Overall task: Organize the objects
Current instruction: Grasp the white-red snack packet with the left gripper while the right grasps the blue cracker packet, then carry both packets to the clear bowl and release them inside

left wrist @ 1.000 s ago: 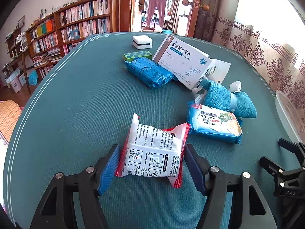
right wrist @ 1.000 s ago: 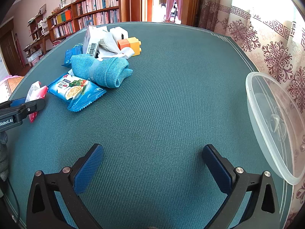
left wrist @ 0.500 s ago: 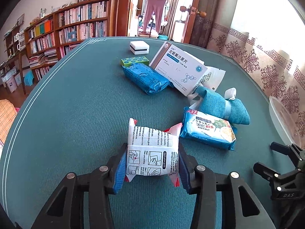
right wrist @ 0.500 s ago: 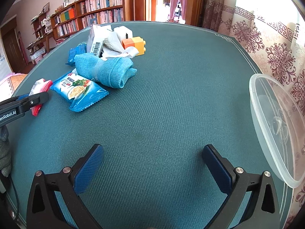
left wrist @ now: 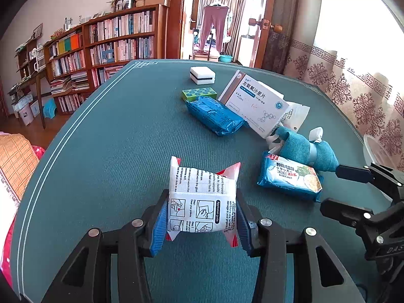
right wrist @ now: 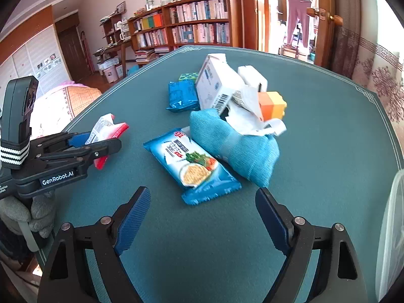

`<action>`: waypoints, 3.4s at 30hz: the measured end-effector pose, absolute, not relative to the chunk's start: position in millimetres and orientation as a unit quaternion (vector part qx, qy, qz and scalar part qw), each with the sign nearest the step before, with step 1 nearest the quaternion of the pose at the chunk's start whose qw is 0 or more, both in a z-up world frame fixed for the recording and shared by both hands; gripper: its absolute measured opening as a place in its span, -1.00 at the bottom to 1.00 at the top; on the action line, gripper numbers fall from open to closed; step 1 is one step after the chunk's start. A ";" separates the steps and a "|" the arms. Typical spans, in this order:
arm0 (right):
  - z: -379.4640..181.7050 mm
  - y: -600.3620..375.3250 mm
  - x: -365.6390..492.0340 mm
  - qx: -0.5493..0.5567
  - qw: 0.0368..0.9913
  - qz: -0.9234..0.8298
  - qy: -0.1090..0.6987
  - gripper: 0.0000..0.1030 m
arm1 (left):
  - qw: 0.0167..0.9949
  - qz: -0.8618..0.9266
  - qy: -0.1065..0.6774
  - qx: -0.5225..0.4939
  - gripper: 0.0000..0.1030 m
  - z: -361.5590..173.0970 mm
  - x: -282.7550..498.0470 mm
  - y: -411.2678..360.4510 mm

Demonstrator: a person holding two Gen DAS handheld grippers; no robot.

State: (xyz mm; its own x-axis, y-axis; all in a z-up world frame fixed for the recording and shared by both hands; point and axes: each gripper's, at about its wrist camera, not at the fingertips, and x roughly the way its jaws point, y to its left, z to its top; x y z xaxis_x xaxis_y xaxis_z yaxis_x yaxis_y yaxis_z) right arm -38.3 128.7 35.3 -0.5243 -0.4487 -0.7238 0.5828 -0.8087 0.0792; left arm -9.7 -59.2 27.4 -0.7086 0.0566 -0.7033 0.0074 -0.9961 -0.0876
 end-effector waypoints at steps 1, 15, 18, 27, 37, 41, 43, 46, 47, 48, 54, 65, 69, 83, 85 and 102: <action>36.6 123.5 -41.1 0.384 0.306 -0.866 0.093 0.59 | 0.013 0.923 -0.042 -0.381 -0.04 27.2 -9.5 -59.7; 25.4 88.7 -68.0 0.385 0.352 -0.840 0.146 0.32 | 0.008 0.923 -0.049 -0.381 -0.03 25.8 -8.4 -65.2; 20.0 90.5 -63.8 0.397 0.358 -0.832 0.146 0.17 | 0.007 0.923 -0.049 -0.381 -0.03 25.5 -7.8 -65.7; 14.7 83.4 -52.1 0.405 0.347 -0.832 0.152 -0.06 | 0.010 0.924 -0.045 -0.380 -0.04 25.7 -7.0 -62.2; 13.9 86.5 -46.8 0.397 0.320 -0.850 0.129 -0.17 | 0.011 0.926 -0.043 -0.376 -0.03 30.0 -7.0 -58.9; 16.8 103.3 -39.2 0.402 0.325 -0.851 0.094 -0.17 | 0.013 0.926 -0.039 -0.376 -0.04 31.3 -6.1 -53.7; 20.1 112.4 -32.9 0.399 0.324 -0.854 0.086 -0.17 | 0.015 0.926 -0.036 -0.376 -0.04 32.1 -5.7 -50.0; 25.5 127.0 -26.8 0.396 0.322 -0.857 0.070 -0.17 | 0.020 0.926 -0.031 -0.376 -0.04 33.7 -5.8 -42.6; 27.4 131.7 -25.0 0.395 0.320 -0.859 0.066 -0.17 | 0.021 0.926 -0.029 -0.375 -0.04 34.7 -5.7 -39.5; 28.9 136.6 -23.6 0.394 0.318 -0.860 0.061 -0.17 | 0.023 0.926 -0.027 -0.375 -0.04 35.7 -5.8 -36.5; 37.4 168.8 -14.5 0.385 0.294 -0.874 0.039 -0.17 | 0.038 0.928 -0.013 -0.371 -0.04 42.9 -7.8 -15.0; 62.8 255.9 -6.3 0.351 0.200 -0.915 -0.014 -0.17 | 0.084 0.927 0.025 -0.364 -0.04 52.5 -17.7 42.7; 70.6 296.2 -4.1 0.340 0.142 -0.929 -0.031 -0.17 | 0.106 0.926 0.037 -0.360 -0.04 57.1 -21.0 67.4; 59.6 409.7 -10.8 0.338 -0.061 -0.937 -0.070 -0.17 | 0.172 0.917 0.069 -0.353 -0.04 66.4 -28.0 140.6; 55.0 417.6 -13.0 0.341 -0.077 -0.934 -0.071 -0.17 | 0.178 0.916 0.071 -0.352 -0.04 67.7 -28.4 148.2; 50.7 433.4 -8.8 0.327 -0.133 -0.934 -0.052 -0.14 | 0.230 0.901 0.073 -0.361 -0.04 66.1 -36.0 195.5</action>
State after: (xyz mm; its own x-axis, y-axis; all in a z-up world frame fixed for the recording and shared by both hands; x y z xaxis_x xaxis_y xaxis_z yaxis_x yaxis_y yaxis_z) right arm -8.8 433.4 50.7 -0.7512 0.2149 -0.6241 -0.2823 -0.9593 0.0095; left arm -36.0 195.5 66.1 -0.6334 0.3613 -0.6843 -0.4670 -0.8836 -0.0342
